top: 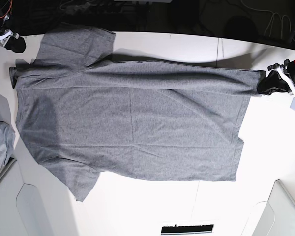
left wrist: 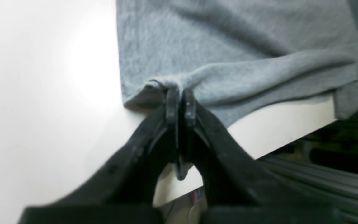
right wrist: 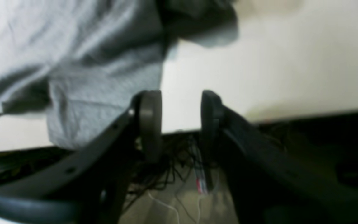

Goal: Layout the t-shirt on the table in an organized manner, then fold the t-shirt properly
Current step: 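Lower the held edge with both grippers, folding it over the shirt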

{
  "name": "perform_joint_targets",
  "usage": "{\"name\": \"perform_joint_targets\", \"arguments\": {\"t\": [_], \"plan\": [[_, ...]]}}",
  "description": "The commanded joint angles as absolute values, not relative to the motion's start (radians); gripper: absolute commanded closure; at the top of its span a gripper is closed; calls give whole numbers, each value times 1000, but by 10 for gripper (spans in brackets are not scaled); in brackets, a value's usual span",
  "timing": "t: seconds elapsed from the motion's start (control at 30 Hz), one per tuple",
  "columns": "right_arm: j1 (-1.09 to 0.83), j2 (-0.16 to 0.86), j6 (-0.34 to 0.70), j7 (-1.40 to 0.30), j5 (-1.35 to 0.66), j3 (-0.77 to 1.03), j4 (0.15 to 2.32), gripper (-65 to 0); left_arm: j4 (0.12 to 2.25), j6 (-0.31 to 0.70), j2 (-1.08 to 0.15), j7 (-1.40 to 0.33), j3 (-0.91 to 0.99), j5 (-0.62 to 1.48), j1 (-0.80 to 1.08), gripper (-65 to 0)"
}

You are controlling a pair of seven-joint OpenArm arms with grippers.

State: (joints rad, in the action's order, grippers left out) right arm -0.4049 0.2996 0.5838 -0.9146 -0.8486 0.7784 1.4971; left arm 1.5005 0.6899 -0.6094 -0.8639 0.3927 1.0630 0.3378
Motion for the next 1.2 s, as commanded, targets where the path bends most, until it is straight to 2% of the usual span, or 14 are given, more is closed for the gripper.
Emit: {"name": "perform_joint_targets", "arguments": {"t": [0.0,0.17,0.3,0.6,0.9,0.97,1.1,1.13,1.17], "plan": [[-408,315,593,-879,-851,770,1506,-213,1513,698,-627,-857,402,1088,332,0],[-407,315,589,-805,-776,651,1491,-221,1513,698,-613,-873,402,1085,333,0],[-407,310,580,-788,-766,585,1481,-286,1513,698,-612,-873,402,1084,333,0],[-405,237,580,-764,-727,581,1481,-286,1513,698,-612,-873,402,1084,333,0],[-405,229,580,-751,-722,580,1481,-279,1513,698,-612,-872,402,1088,333,0],[-405,229,580,-751,-723,580,1481,-212,1513,698,-612,-872,402,1088,333,0],[-405,229,580,-751,-725,580,1481,-28,1513,698,-612,-872,402,1088,333,0],[-405,229,580,-751,-725,580,1481,0,1513,698,-612,-872,402,1088,333,0],[-397,229,581,-751,-725,580,1481,0,1513,698,-612,-872,402,1088,333,0]]}}
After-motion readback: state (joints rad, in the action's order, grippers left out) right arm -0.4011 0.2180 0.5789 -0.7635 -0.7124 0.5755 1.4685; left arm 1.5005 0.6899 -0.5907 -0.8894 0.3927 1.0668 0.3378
